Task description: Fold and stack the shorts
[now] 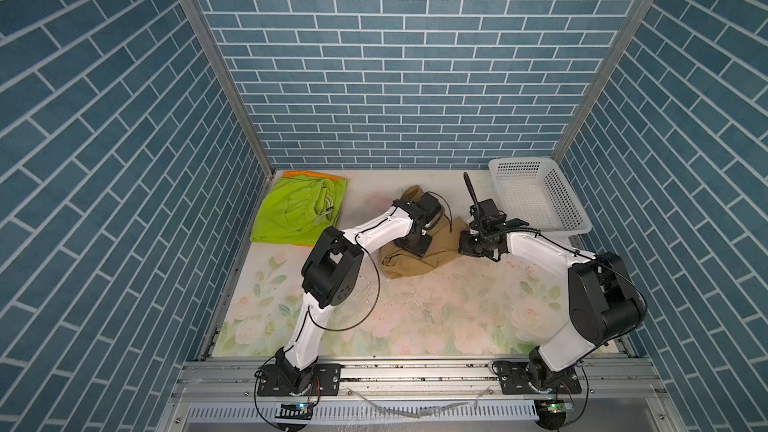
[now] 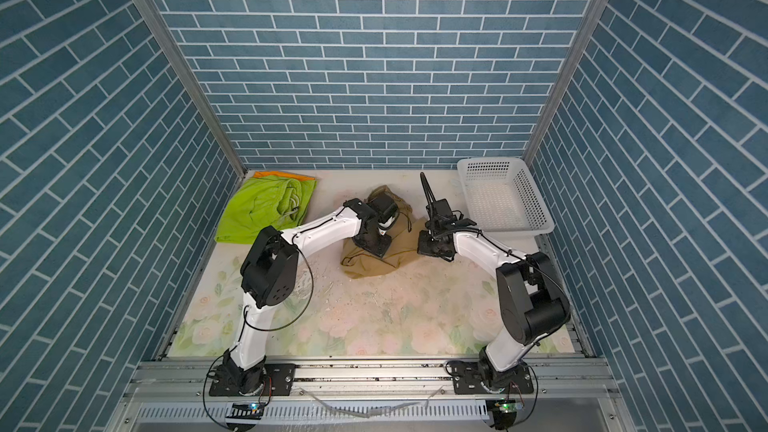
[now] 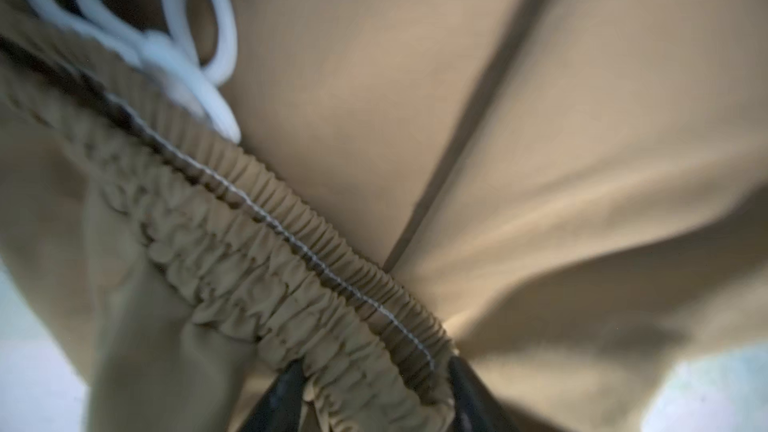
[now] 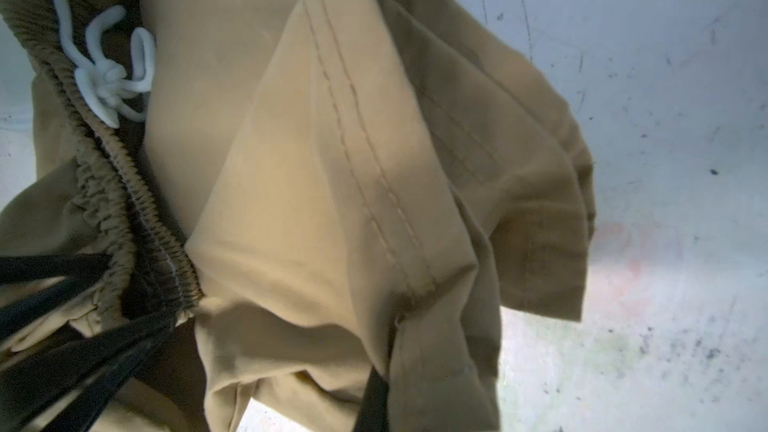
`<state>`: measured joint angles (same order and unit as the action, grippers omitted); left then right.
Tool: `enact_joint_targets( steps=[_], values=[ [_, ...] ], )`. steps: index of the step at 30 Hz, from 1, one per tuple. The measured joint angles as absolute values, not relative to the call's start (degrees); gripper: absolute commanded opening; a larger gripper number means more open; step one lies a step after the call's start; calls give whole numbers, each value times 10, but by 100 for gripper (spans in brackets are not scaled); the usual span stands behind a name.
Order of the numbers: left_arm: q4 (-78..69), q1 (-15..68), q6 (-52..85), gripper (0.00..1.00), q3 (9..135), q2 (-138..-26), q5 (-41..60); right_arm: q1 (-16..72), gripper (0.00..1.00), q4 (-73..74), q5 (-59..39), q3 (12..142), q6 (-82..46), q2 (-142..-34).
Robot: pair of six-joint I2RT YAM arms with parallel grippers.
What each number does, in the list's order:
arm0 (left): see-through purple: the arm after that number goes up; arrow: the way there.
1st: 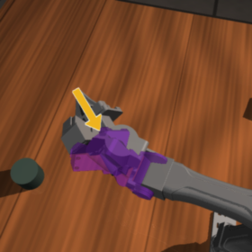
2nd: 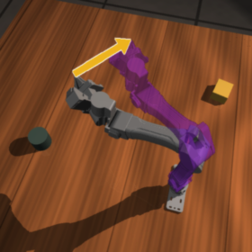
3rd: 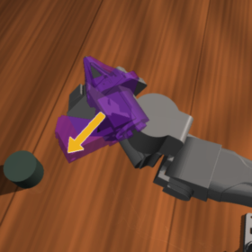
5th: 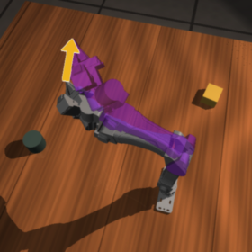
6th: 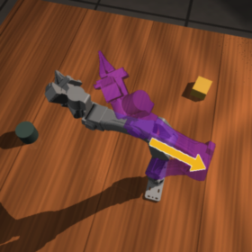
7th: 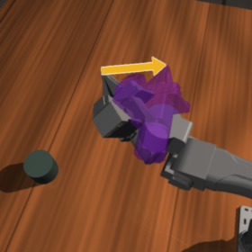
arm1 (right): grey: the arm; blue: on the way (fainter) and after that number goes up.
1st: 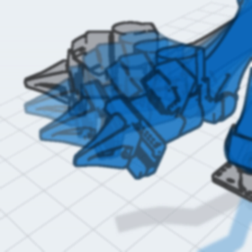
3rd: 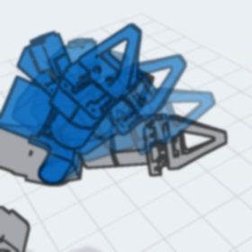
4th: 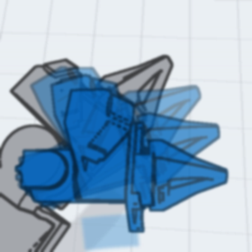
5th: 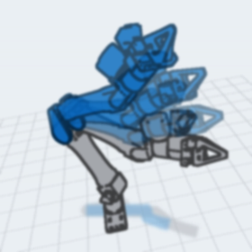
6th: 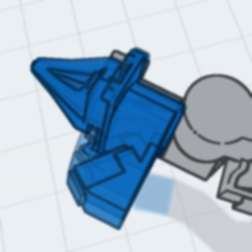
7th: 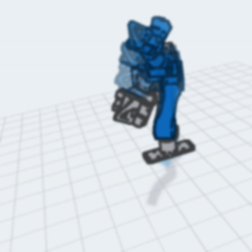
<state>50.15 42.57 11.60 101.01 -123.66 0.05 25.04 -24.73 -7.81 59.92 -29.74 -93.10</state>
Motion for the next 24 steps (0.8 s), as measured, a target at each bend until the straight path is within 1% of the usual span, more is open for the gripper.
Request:
enact_joint_targets(
  steps=[2,3,4,8,11,14,16,20,22,24],
  values=[
    [501,426,111,16,1010,-1242,-3,249,0,-247,-79,599,-297,-931],
    [500,425,109,7,1010,-1242,-3,248,0,-248,-80,599,-297,-931],
    [498,425,108,0,1010,-1241,-2,246,0,-248,-81,599,-297,-930],
    [491,411,114,0,1011,-1232,26,233,0,-252,-84,599,-297,-919],
    [477,383,127,0,996,-1188,44,216,0,-265,-84,599,-296,-884],
    [464,328,146,0,980,-1101,53,189,0,-285,-81,601,-290,-822],
    [435,265,167,0,963,-1022,70,168,0,-299,-76,604,-280,-780],
    [373,140,213,0,913,-889,107,134,0,-316,-70,610,-268,-727],
    [350,116,227,0,877,-837,117,128,0,-314,-72,610,-266,-716],
    [322,121,240,0,819,-795,120,129,0,-301,-78,595,-267,-711]
  ],
)
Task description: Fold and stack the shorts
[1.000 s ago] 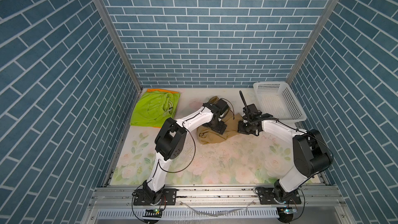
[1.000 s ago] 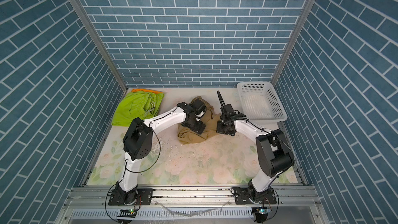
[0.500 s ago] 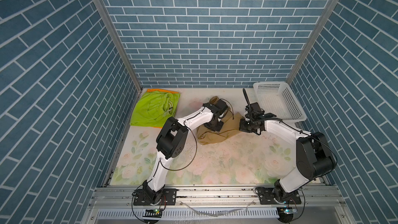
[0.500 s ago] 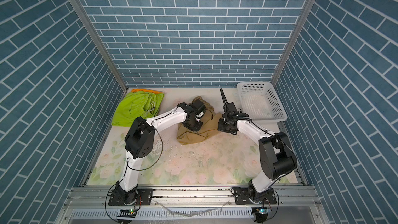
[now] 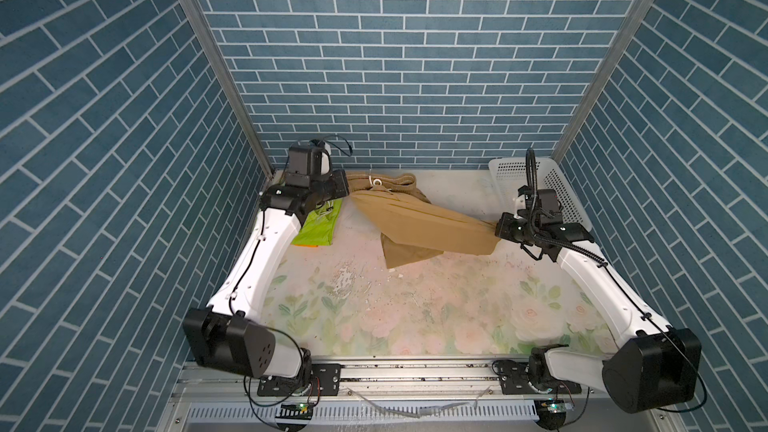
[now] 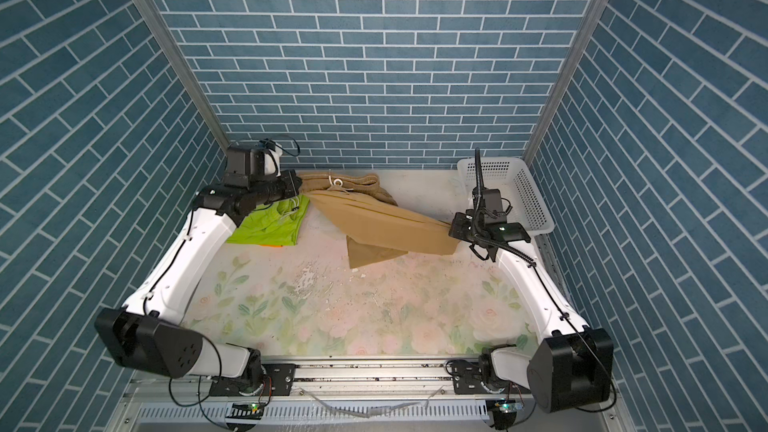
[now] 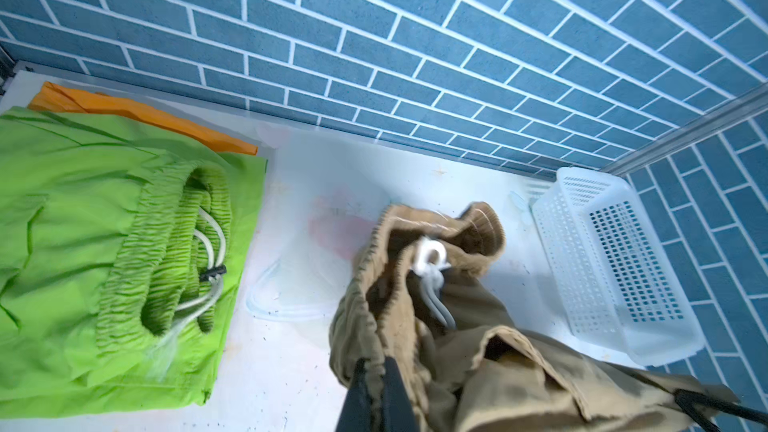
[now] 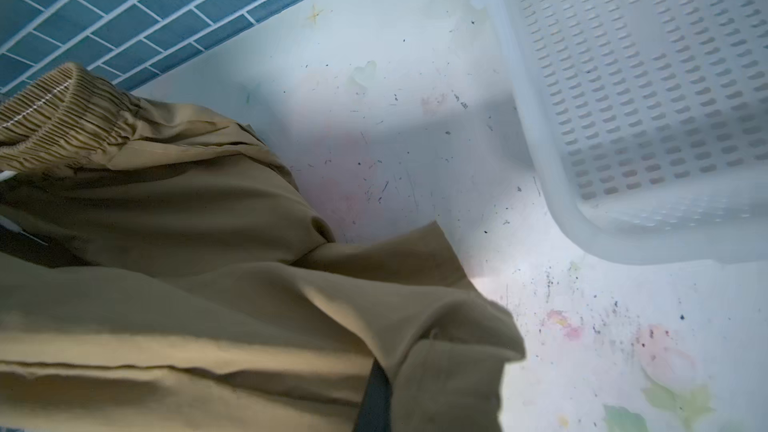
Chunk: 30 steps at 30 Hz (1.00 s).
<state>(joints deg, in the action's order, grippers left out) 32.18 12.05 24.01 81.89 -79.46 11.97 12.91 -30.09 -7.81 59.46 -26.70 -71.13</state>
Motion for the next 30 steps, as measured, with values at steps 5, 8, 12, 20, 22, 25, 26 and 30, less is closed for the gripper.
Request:
enact_joint_targets(
  steps=[5,8,12,20,22,25,26,30],
  values=[
    [253,119,304,0,576,-700,121,146,0,-263,-105,460,-284,-713],
    [238,117,338,0,466,-687,121,161,0,-261,-120,389,-302,-724],
    [231,116,363,0,424,-687,121,166,0,-260,-131,370,-313,-739],
    [216,114,353,0,573,-721,116,147,0,-293,-127,540,-304,-777],
    [221,109,344,0,637,-749,116,130,0,-316,-127,618,-294,-804],
    [235,99,329,0,733,-787,111,103,0,-351,-127,744,-281,-836],
    [239,95,325,0,766,-797,109,96,0,-361,-128,782,-279,-844],
    [258,77,312,0,907,-821,113,69,0,-408,-146,984,-265,-876]
  ],
)
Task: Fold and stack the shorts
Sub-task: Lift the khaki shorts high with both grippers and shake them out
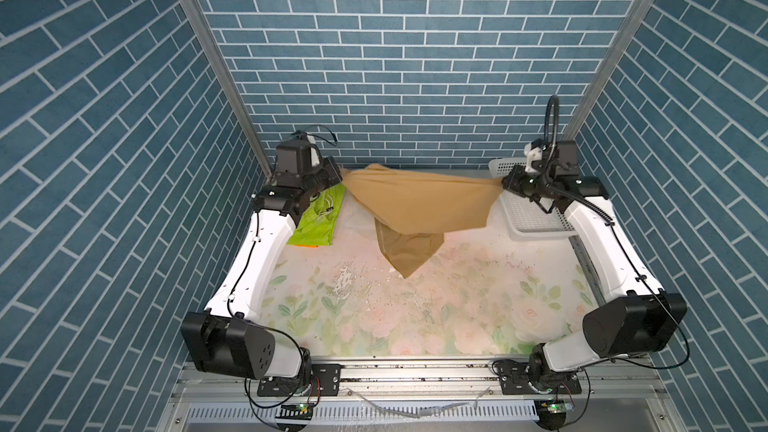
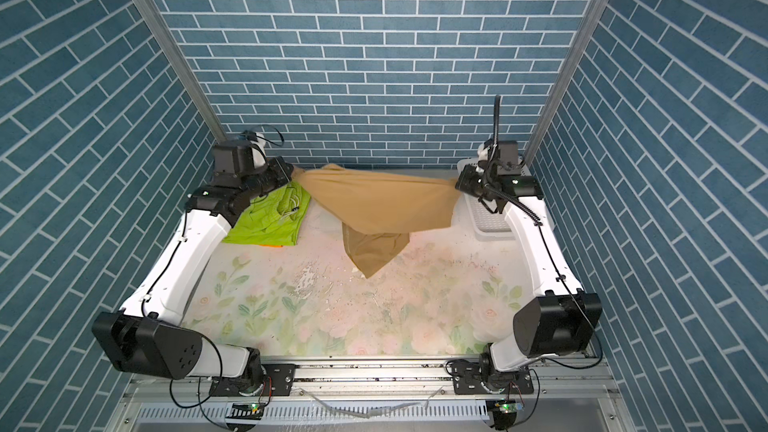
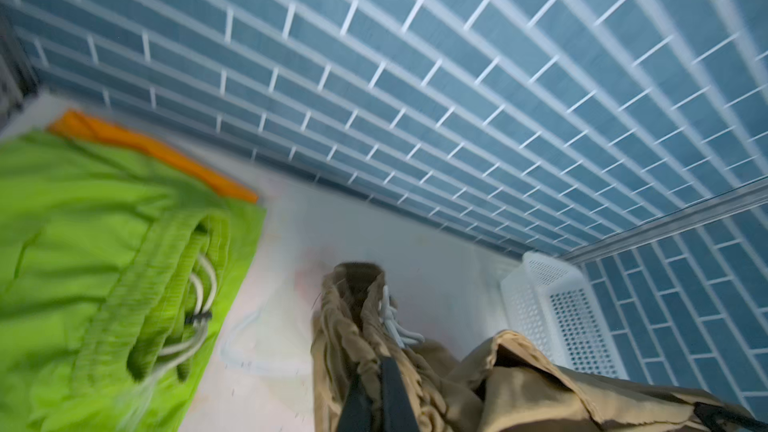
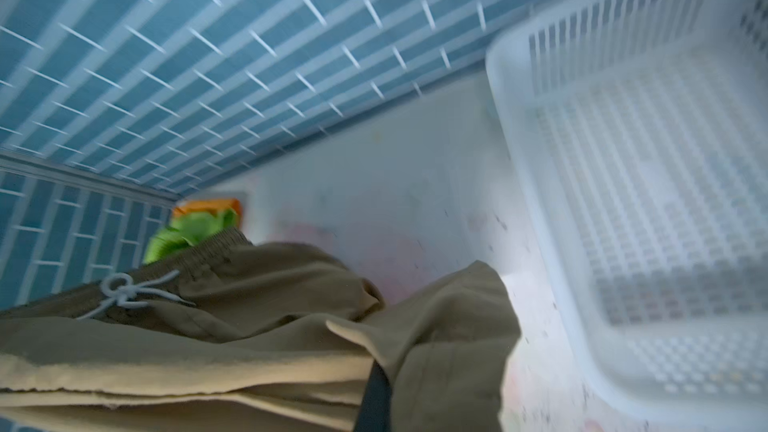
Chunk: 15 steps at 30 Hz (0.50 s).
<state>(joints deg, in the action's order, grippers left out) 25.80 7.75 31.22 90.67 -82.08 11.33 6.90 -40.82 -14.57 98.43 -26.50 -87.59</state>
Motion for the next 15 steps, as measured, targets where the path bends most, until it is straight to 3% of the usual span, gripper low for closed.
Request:
enact_joint_targets(
  steps=[7,15],
  values=[
    [276,74,289,0,1078,-811,116,64,0,-481,-176,1264,-233,-885],
    [310,74,273,0,1130,-703,104,64,0,-511,-204,1316,-194,-796]
  ],
)
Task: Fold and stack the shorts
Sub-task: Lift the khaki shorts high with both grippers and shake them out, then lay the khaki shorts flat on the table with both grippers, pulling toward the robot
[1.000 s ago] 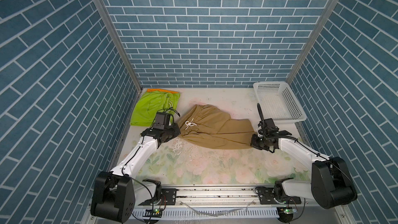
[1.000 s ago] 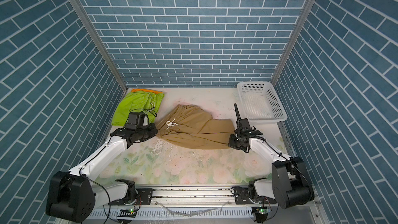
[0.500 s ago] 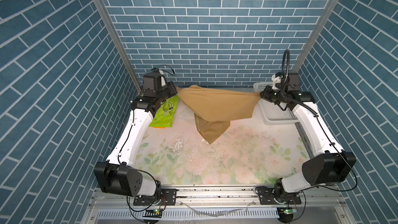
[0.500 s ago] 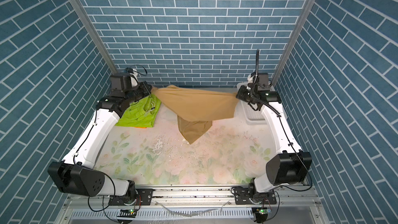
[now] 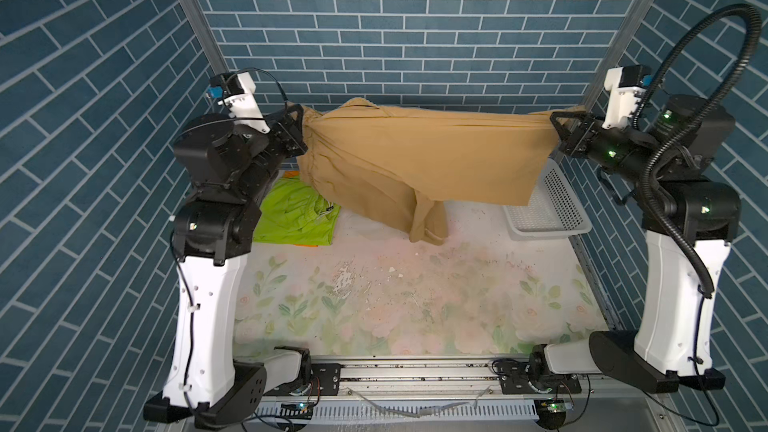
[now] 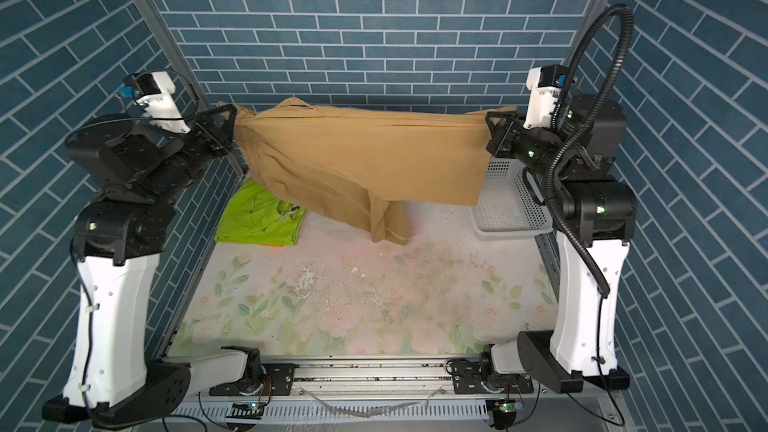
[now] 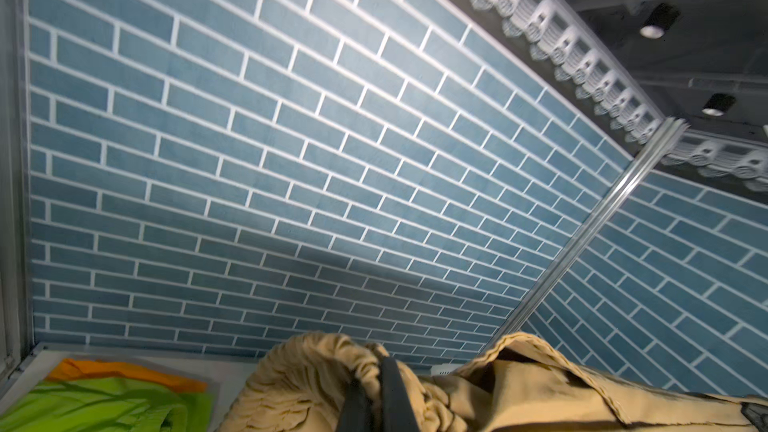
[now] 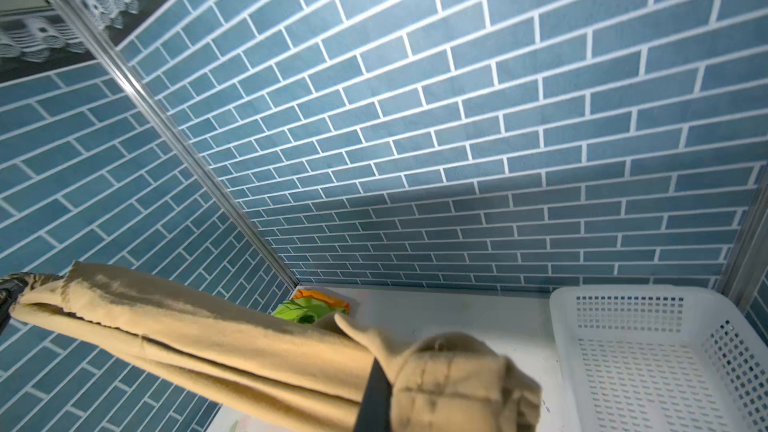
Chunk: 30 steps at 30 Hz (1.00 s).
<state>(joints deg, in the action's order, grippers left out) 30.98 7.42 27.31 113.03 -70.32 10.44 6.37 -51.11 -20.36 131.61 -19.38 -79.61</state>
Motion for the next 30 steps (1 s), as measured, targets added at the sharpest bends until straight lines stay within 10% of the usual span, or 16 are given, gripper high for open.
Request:
enact_joint_targets(
  steps=[21,25,30],
  values=[
    [465,61,244,0,1355,-1117,157,17,0,-566,-254,1536,-223,-1221],
    [475,64,248,0,1519,-1188,210,-26,0,-544,-316,1585,-268,-1215],
    [427,71,249,0,1435,-1086,248,-68,0,-510,-362,1521,-283,-1109]
  ],
)
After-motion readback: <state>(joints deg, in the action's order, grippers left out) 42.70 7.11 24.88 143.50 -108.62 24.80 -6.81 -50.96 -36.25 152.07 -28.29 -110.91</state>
